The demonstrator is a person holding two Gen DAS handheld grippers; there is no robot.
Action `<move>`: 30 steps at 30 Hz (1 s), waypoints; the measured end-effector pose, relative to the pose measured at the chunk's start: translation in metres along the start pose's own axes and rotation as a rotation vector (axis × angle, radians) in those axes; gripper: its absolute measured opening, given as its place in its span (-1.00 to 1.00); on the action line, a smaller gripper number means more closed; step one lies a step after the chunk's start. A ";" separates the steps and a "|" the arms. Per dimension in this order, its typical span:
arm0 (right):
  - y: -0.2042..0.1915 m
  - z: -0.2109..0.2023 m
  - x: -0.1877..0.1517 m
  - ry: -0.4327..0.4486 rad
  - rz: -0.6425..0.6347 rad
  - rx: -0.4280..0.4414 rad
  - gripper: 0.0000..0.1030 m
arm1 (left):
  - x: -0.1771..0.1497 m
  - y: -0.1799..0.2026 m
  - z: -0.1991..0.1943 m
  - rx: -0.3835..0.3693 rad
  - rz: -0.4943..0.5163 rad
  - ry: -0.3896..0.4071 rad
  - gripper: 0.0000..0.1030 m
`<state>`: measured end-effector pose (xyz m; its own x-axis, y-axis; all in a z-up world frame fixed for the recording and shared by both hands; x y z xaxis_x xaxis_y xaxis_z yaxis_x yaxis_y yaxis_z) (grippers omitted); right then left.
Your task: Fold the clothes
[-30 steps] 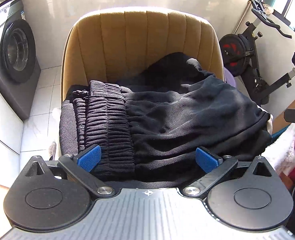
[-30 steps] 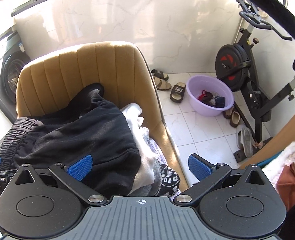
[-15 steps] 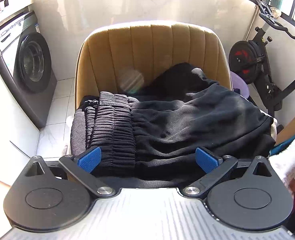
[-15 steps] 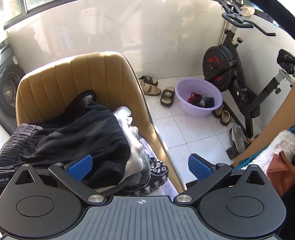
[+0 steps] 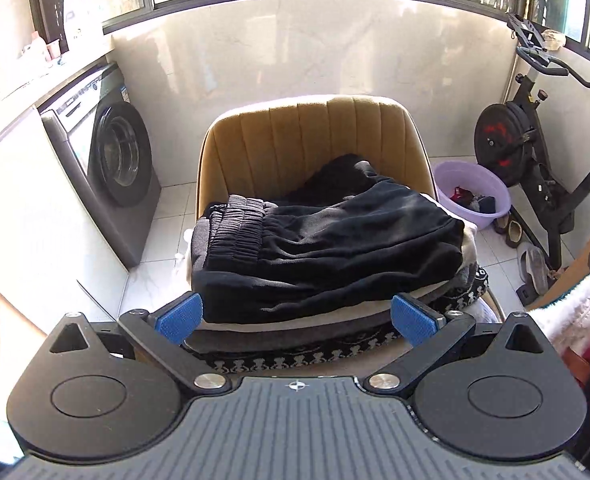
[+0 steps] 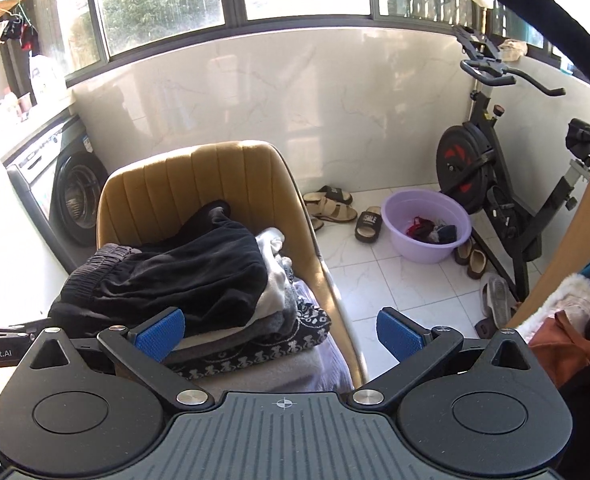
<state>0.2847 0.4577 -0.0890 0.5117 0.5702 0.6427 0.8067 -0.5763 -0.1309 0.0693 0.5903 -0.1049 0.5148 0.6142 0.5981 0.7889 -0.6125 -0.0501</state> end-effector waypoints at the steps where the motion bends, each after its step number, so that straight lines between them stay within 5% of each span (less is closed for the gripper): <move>1: 0.000 -0.010 -0.006 0.004 -0.017 0.009 0.98 | -0.005 0.007 -0.011 -0.012 -0.002 0.004 0.99; 13: 0.053 -0.121 -0.060 0.095 0.032 -0.015 0.98 | -0.086 0.053 -0.095 -0.004 -0.036 -0.023 0.99; 19: 0.048 -0.136 -0.099 0.059 0.079 -0.017 0.98 | -0.124 0.067 -0.117 -0.036 -0.049 -0.082 0.99; 30: 0.026 -0.158 -0.140 0.063 0.146 -0.082 0.99 | -0.140 0.047 -0.140 -0.002 0.018 -0.075 0.99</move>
Point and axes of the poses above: each gripper's, at about its wrist camera, not at the fingertips, and z roughly the way its jaws point, y to its right, x to its top, the point moved 8 cm from there along z, roughly the way its jaws point, and after that the axes turned 6 degrees about -y, right-handed, at the moved point
